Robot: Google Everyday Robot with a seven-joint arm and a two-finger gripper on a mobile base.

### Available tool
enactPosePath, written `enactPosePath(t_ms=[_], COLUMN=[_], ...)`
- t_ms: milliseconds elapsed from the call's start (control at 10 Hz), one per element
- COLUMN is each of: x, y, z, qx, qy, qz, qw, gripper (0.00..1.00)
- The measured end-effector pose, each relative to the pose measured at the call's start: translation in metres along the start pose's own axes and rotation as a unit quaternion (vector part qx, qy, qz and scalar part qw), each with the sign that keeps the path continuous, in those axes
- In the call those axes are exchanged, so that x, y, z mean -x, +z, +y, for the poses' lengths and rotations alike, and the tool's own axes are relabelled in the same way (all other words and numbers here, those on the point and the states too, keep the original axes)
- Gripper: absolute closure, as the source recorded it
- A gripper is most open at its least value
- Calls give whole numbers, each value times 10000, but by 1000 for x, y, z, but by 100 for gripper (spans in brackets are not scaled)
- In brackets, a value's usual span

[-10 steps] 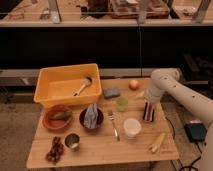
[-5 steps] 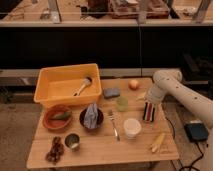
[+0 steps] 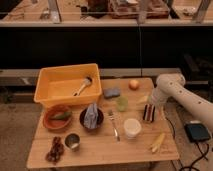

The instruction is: Place eraser in plastic cup

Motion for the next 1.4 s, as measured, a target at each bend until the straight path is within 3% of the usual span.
enactPosePath(t_ms=[700, 1400], x=[5, 7], y=[26, 47], z=[15, 13], qx=[178, 360], qy=[-111, -87], qz=[-51, -221], qw=[9998, 9991], gripper=[20, 20])
